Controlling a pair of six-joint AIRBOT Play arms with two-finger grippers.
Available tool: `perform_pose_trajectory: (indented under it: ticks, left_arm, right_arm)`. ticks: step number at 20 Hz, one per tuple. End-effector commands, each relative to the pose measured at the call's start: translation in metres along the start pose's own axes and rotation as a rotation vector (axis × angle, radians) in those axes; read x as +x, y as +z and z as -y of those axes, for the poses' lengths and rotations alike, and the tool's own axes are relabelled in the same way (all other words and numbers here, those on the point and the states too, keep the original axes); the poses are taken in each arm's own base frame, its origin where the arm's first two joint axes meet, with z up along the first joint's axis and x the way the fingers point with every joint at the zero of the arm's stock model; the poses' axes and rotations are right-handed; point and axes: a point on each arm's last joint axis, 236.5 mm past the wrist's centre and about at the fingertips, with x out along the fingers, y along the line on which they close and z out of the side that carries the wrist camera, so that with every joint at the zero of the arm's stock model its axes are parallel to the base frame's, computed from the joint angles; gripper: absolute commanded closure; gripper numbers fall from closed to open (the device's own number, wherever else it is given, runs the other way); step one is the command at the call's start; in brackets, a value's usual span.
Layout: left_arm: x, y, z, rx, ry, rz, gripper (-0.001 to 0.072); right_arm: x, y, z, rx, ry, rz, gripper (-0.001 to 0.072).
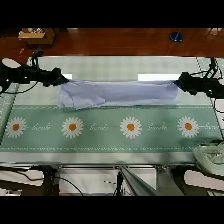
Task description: Fold the shirts.
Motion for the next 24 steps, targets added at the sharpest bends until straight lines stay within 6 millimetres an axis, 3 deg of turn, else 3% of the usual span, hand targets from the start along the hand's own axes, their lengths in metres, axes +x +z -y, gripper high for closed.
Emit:
perform_pose_trajectory:
  ticks: [1, 3, 4, 5, 6, 7, 8, 9, 10, 12, 14, 15, 17, 24]
  left_arm:
    - [0.024, 0.01, -0.016, -0.016, -0.009, -0.04, 0.0679]
    - [0.038, -0.004, -0.022, -0.035, -0.021, -0.103, 0.0676]
    - [0.044, -0.013, -0.026, -0.049, -0.029, -0.136, 0.0641]
    - [0.047, -0.02, -0.029, -0.061, -0.035, -0.164, 0.05]
    - [0.049, -0.024, -0.032, -0.072, -0.04, -0.183, 0.0276]
    - [0.045, -0.025, -0.034, -0.081, -0.044, -0.188, 0.021]
    - [0.037, -0.024, -0.037, -0.099, -0.049, -0.191, 0.0211]
    - [0.024, -0.02, -0.039, -0.112, -0.06, -0.194, 0.0211]
    - [0.009, -0.016, -0.042, -0.127, -0.072, -0.197, 0.0211]
    - [-0.025, -0.007, -0.05, -0.185, -0.083, -0.183, 0.0214]
    - [-0.052, -0.002, -0.056, -0.224, -0.081, -0.156, 0.0214]
    - [-0.062, 0.0, -0.056, -0.224, -0.081, -0.144, 0.0214]
    - [-0.072, 0.001, -0.051, -0.213, -0.08, -0.131, 0.0214]
    - [-0.073, -0.003, -0.036, -0.186, -0.09, -0.153, 0.0214]
  right_arm:
    - [0.027, -0.005, 0.017, 0.013, -0.033, -0.035, 0.0688]
    - [0.033, -0.012, 0.027, 0.0, -0.057, -0.063, 0.0688]
    - [0.035, -0.015, 0.033, -0.016, -0.074, -0.073, 0.0688]
    - [0.034, -0.015, 0.036, -0.027, -0.086, -0.075, 0.0688]
    - [0.034, -0.013, 0.036, -0.032, -0.09, -0.069, 0.0684]
    - [0.032, -0.011, 0.034, -0.03, -0.085, -0.064, 0.0588]
    - [0.026, -0.006, 0.03, -0.049, -0.075, -0.064, 0.0429]
    - [0.017, 0.001, 0.027, -0.098, -0.07, -0.065, 0.0344]
    - [0.002, 0.009, 0.029, -0.158, -0.093, -0.066, 0.0318]
    - [-0.033, 0.025, 0.055, -0.215, -0.224, -0.067, 0.0316]
    - [-0.06, 0.028, 0.088, -0.181, -0.338, -0.096, 0.0152]
    - [-0.065, 0.021, 0.099, -0.14, -0.339, -0.128, 0.0122]
    - [-0.06, 0.007, 0.11, -0.041, -0.29, -0.188, 0.0122]
    - [-0.006, -0.041, 0.097, 0.224, -0.03, -0.384, 0.0122]
